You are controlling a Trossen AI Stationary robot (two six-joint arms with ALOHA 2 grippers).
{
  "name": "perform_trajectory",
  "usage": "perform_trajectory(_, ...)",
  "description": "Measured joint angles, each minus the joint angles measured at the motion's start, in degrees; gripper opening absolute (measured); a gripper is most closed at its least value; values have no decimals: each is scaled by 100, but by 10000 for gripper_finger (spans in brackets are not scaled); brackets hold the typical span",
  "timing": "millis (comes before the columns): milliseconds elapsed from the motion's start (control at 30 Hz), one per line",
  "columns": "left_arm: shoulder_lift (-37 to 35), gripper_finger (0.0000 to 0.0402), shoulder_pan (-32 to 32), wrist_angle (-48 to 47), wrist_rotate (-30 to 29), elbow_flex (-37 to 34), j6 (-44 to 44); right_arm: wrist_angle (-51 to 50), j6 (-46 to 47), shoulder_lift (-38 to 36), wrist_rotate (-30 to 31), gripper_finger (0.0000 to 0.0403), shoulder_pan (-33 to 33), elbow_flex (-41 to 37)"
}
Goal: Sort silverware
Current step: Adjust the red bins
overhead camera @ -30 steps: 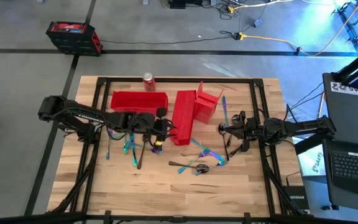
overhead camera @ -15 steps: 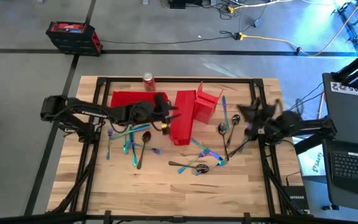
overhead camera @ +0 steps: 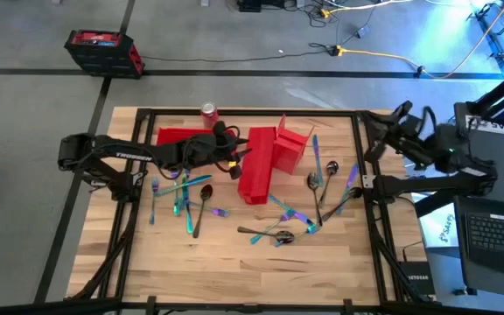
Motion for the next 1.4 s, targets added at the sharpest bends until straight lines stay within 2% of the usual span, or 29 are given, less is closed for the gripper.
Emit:
perform_trajectory(133,0,122,2,-20,37,0,39,-1065,-77,1026,-295,1,-518,1072)
perform_trajectory(333,0,122,6,-15,37,0,262,-2734,739,2793,-2493,1,-1743,2790)
perform_trajectory(467,0,122,-13,-29,36,0,532,-3347,529,3716,-3208,2,-2292,3419)
perform_trajectory(533,0,122,-13,-25,37,0,691,-3704,501,4167,-3606,12,-2452,3738)
perform_trajectory(633,0,122,-7,-15,37,0,947,-4312,442,4846,-4035,52,-2520,4212)
perform_trajectory(867,0,122,2,-135,35,2,932,-4522,369,5823,-4070,204,-2030,5012)
perform_trajectory(1000,0,122,2,-341,35,2,950,-4766,638,6080,-3768,270,-1665,5348)
perform_trajectory(1200,0,122,2,-499,37,2,1038,-5179,653,6309,-2772,315,-1191,5451)
perform_trajectory(1400,0,122,-20,-498,37,4,1135,-5405,983,6664,-3034,328,-1189,5449)
